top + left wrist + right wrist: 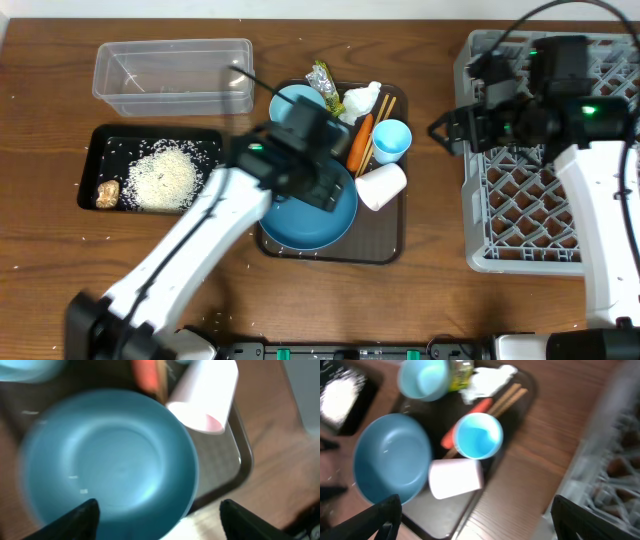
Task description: Sort waste into correct bins and load items into the dishwasher rack
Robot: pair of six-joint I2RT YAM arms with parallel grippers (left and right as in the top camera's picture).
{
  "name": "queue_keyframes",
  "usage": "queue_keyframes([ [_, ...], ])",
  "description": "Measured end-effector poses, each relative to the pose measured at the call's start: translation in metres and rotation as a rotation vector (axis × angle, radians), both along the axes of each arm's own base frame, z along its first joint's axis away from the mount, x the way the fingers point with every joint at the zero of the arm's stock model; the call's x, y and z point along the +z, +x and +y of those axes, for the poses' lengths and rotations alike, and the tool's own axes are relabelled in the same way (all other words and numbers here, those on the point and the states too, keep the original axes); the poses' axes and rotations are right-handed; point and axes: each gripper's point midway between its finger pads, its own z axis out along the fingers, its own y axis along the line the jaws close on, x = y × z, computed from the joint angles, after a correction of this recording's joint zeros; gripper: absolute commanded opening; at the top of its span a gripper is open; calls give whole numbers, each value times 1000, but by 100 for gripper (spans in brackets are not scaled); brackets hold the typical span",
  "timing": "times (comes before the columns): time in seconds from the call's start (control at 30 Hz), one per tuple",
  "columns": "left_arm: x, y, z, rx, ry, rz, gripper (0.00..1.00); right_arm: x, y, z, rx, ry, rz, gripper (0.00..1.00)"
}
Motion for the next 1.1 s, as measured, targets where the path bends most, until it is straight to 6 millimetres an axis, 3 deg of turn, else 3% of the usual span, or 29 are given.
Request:
queue_keyframes([
  [0.13, 33, 15, 33, 116, -48, -86, 89, -8, 1, 40, 79, 18, 11, 83],
  [0.23, 45, 21, 50, 166, -58, -121, 90, -21, 4, 69, 121, 26, 34, 82],
  [0.47, 46, 35, 90, 286, -32, -131, 95, -74, 1, 153, 254, -4, 87, 84],
  [0.63, 45, 40, 111, 351, -20, -125, 95, -97, -1, 195, 282, -89, 32, 84],
  [0.8, 43, 41, 128, 400, -10, -111, 95, -119, 11, 206, 237, -177, -18, 84],
  [0.97, 42, 41, 131, 409, -6, -110, 96, -152, 25, 205, 175, -220, 0, 83],
  [1.1, 42, 41, 131, 409, -5, -111, 95, -179, 24, 206, 158, -232, 56, 80],
])
